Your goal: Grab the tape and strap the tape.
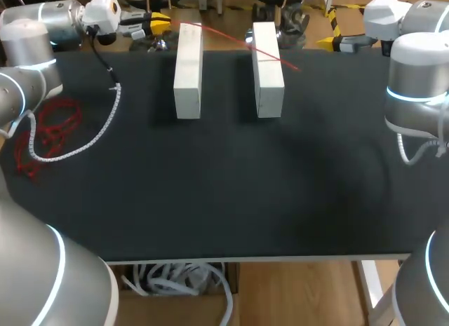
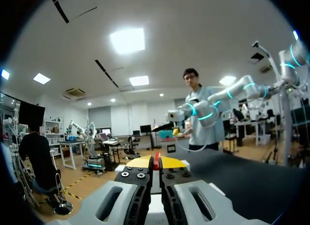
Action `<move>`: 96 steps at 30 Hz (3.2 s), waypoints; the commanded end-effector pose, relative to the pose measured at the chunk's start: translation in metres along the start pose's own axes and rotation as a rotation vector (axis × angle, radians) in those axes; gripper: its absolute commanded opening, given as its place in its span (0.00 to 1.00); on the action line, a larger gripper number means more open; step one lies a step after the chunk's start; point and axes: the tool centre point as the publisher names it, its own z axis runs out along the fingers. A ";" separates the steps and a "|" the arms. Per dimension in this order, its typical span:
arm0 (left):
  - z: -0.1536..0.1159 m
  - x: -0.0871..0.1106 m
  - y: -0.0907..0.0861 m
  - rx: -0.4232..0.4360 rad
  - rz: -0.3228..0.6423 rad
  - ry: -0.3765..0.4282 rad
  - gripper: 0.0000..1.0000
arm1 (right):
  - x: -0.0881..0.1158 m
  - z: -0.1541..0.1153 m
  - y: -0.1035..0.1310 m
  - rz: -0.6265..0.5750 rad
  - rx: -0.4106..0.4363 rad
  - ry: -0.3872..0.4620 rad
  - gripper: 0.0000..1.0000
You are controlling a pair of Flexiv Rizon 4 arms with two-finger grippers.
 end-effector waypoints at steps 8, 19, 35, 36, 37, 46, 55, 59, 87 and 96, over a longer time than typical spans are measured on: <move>-0.002 -0.006 0.000 0.001 -0.002 0.164 0.00 | 0.000 0.000 0.000 0.000 0.002 0.001 1.00; 0.004 -0.003 -0.006 0.020 -0.006 0.173 0.00 | 0.000 0.000 0.000 0.000 0.002 0.001 1.00; 0.052 0.013 -0.051 0.113 0.037 0.151 0.00 | 0.000 0.000 0.000 0.000 0.002 0.001 1.00; 0.054 0.015 -0.053 0.110 0.017 0.144 0.00 | 0.000 0.000 0.000 0.000 0.002 0.001 1.00; 0.057 0.017 -0.056 0.121 0.029 0.137 0.00 | 0.000 0.000 0.000 0.000 0.002 0.001 1.00; 0.074 0.035 -0.068 0.133 0.021 0.062 0.00 | 0.000 0.000 0.000 0.000 0.002 0.001 1.00; 0.076 0.040 -0.060 0.142 0.049 0.026 0.00 | 0.000 0.000 0.000 0.000 0.002 0.001 1.00; 0.076 0.040 -0.060 0.142 0.049 0.026 0.00 | 0.000 0.000 0.000 0.000 0.002 0.001 1.00; 0.105 0.057 -0.070 0.116 -0.024 0.005 0.00 | 0.000 0.000 0.000 0.000 0.002 0.001 1.00; 0.117 0.082 -0.070 0.120 -0.009 -0.102 0.00 | 0.000 0.000 0.000 0.000 0.002 0.001 1.00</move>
